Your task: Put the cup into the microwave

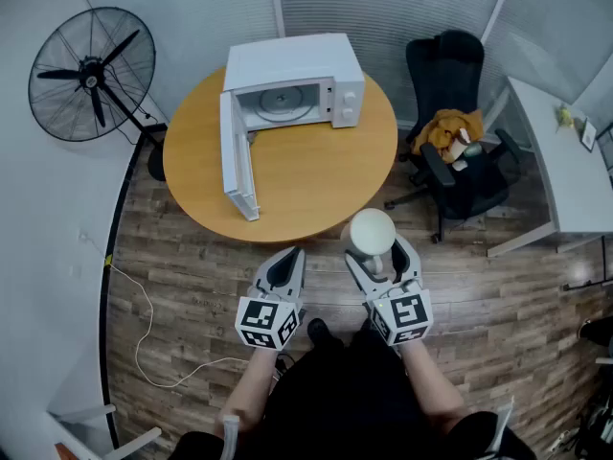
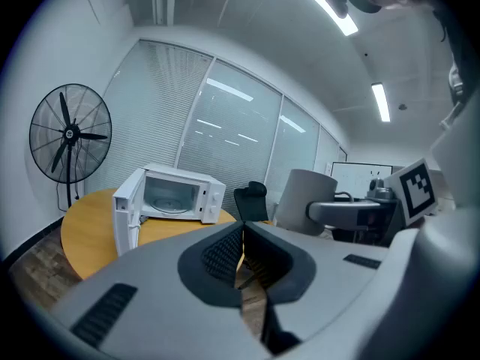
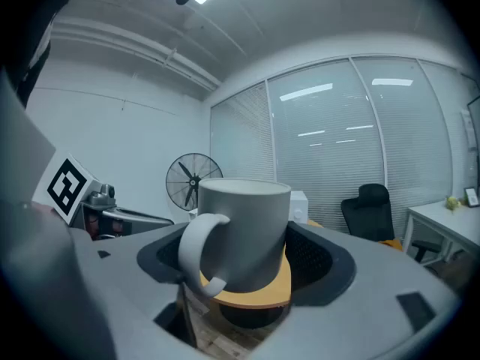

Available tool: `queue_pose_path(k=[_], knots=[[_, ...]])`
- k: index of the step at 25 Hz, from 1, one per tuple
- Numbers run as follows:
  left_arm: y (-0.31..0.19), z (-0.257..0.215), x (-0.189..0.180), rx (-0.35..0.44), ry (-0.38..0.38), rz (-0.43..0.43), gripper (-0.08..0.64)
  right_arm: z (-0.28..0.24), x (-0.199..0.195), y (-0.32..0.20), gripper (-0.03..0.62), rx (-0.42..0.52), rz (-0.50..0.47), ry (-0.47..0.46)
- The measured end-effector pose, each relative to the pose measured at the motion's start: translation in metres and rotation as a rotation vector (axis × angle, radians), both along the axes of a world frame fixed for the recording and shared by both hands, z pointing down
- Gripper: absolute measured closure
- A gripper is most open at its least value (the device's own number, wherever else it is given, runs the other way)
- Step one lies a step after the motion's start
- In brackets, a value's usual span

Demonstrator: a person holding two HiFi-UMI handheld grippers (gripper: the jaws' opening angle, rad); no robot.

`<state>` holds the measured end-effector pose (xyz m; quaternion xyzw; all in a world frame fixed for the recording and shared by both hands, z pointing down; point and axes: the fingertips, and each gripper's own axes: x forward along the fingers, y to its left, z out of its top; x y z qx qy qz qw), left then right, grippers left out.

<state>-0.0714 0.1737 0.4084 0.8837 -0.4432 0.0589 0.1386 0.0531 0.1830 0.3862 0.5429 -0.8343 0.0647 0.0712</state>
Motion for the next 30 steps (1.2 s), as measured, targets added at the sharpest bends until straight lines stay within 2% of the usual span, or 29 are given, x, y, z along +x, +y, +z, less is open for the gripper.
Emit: queue_pose_path(k=[10,18,30], knots=[[0.009,-0.005,0.001,0.012,-0.011,0.021,0.561,-0.007,-0.005,0.004,0.218,0.007,-0.010,-0.047],[0.010,-0.005,-0.005,0.019,-0.014,0.043,0.561,-0.005,-0.009,0.000,0.218,0.016,0.013,-0.021],[-0.018,0.001,-0.003,0.003,-0.039,0.025,0.561,0.010,-0.013,-0.032,0.219,-0.021,-0.024,-0.037]])
